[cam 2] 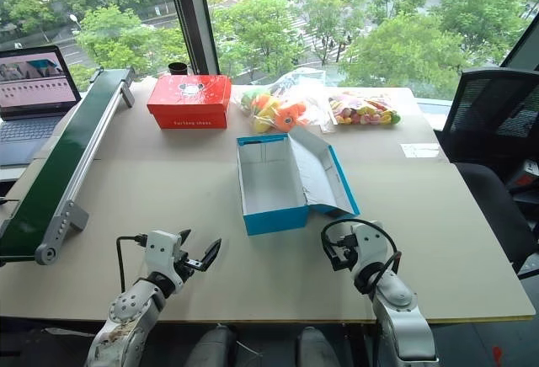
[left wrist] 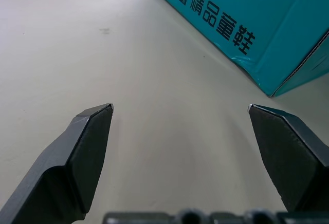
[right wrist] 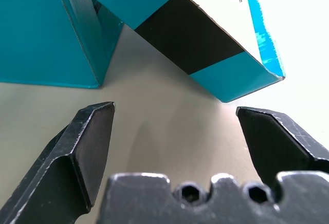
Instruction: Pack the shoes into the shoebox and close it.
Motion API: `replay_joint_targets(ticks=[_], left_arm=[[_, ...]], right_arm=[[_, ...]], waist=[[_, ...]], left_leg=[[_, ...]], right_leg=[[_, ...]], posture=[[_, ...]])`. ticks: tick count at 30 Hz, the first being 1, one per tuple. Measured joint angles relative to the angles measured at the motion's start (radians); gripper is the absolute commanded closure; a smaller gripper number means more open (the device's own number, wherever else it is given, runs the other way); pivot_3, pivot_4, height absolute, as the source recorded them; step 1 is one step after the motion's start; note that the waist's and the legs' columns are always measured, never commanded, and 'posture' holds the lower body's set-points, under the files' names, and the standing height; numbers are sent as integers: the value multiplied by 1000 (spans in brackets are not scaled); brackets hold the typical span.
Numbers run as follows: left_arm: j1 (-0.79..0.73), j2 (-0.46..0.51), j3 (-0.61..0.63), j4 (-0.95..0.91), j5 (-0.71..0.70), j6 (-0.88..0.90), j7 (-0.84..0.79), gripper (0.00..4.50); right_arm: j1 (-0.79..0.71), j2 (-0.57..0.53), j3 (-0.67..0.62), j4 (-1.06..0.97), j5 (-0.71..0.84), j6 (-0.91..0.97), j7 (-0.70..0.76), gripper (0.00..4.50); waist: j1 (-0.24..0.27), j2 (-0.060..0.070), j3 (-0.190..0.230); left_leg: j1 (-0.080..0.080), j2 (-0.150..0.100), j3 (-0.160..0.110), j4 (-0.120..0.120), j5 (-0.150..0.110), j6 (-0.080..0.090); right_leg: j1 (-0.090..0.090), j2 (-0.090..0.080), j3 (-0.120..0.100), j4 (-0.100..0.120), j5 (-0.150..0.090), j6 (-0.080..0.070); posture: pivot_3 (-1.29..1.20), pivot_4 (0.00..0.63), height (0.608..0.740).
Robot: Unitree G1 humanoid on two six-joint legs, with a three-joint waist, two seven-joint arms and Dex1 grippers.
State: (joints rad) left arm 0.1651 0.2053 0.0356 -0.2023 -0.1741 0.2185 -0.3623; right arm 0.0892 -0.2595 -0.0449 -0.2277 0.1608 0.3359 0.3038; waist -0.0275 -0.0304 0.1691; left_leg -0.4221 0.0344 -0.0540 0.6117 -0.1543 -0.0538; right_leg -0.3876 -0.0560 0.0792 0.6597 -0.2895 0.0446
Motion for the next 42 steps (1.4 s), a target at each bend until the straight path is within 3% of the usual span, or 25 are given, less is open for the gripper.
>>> replay_joint_targets(ticks=[3,6,10,14,21,25,34,42], left_arm=[[-21,8,0,2,-10,7,-10,0],[-160,39,20,3,-25,26,-12,0],[-317,53,73,-2,-19,23,42,0],[-418,73,101,-1,-18,24,62,0],[-575,184,140,1,-39,114,41,0],[-605,220,218,26,-22,279,148,0],[-528,220,394,3,-60,408,261,0],[-540,298,495,78,-71,440,289,0]], right_arm=[[8,0,-4,-25,-5,2,-17,23],[-6,-9,-49,-156,-38,2,-79,23],[-138,-71,-173,-289,-58,15,-139,23],[-286,-126,-187,-303,-29,95,-117,23],[-539,-216,-30,-148,122,239,158,23],[-611,-216,110,-41,164,245,326,23],[-791,-51,216,217,147,120,425,23],[-803,-21,229,272,137,83,465,23]], waist=[[1,0,0],[13,0,0],[4,-1,-1],[-1,-1,-1],[-15,-1,-1],[-21,-1,0],[-16,-3,1],[-12,-3,1]], left_leg=[[-1,0,0,0,0,0],[-1,0,-1,2,0,0],[0,0,0,4,0,0],[0,0,-1,2,0,0],[-1,-1,-1,1,0,0],[-1,-1,-1,0,0,1],[-2,0,-3,1,0,0],[-2,0,-4,1,0,0]], right_leg=[[-1,0,0,1,0,0],[-1,0,-1,3,-1,2],[1,0,0,2,0,3],[0,1,0,3,4,-3],[0,0,0,2,4,-3],[-1,0,-1,3,4,-3],[-1,0,-3,3,4,-4],[-1,0,-6,4,4,-4]], posture=[[0,150,739],[0,150,739],[0,150,739],[0,150,739],[0,150,739],[0,150,739],[0,150,739],[0,150,739]])
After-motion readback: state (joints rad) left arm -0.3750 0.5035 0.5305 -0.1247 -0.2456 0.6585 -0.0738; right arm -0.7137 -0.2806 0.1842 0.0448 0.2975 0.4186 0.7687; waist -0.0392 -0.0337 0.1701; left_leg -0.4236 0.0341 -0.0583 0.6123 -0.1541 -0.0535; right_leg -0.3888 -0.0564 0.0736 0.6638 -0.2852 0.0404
